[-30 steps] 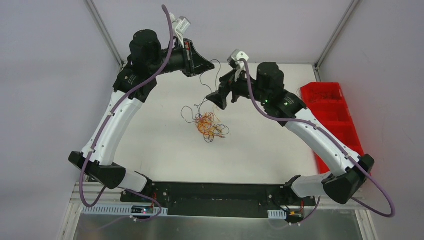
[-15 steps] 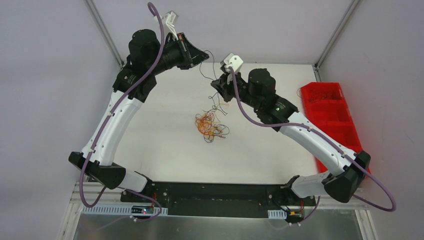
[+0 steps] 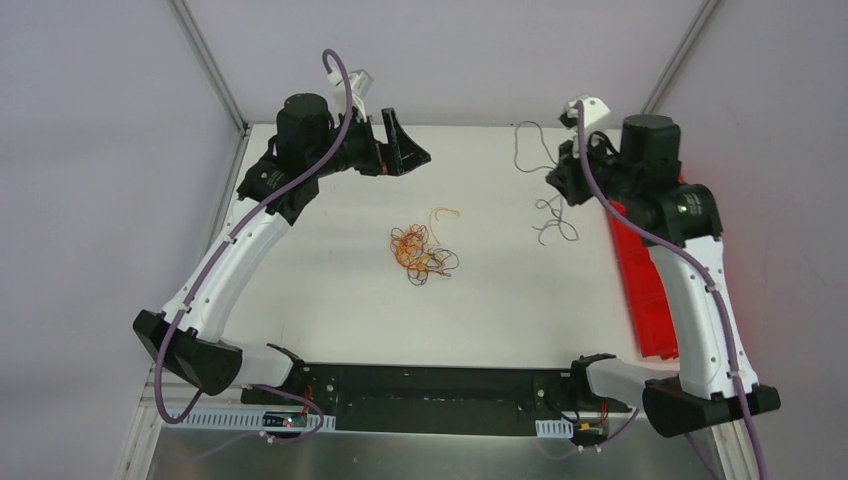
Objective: Untangle the cables
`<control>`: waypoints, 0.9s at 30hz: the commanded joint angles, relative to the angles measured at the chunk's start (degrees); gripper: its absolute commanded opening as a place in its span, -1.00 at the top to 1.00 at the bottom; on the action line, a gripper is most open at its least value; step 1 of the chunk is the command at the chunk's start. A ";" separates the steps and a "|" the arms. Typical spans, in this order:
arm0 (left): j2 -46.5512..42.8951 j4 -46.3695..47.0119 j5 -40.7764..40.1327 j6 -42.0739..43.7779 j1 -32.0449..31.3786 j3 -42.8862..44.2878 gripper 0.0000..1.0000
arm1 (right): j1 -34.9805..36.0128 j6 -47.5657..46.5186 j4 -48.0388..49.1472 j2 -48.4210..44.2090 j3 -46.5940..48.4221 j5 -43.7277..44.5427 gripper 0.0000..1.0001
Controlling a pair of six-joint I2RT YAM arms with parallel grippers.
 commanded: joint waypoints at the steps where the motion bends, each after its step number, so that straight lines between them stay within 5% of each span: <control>1: -3.20 1.76 5.02 2.85 -0.13 -2.78 -0.98 | -10.67 -15.67 -23.10 -4.62 3.45 -1.62 1.00; 10: -2.45 1.76 8.88 2.19 -0.15 -4.02 -0.98 | -37.28 -45.98 -44.72 0.20 6.08 -2.87 1.00; 18: -1.94 1.76 9.26 2.20 -0.13 -4.07 -0.98 | -55.40 -68.93 -47.76 3.97 0.93 -3.32 1.00; 27: -0.50 1.34 9.62 3.40 -0.13 -3.93 -0.98 | -66.38 -84.32 -50.58 12.26 2.44 -3.12 1.00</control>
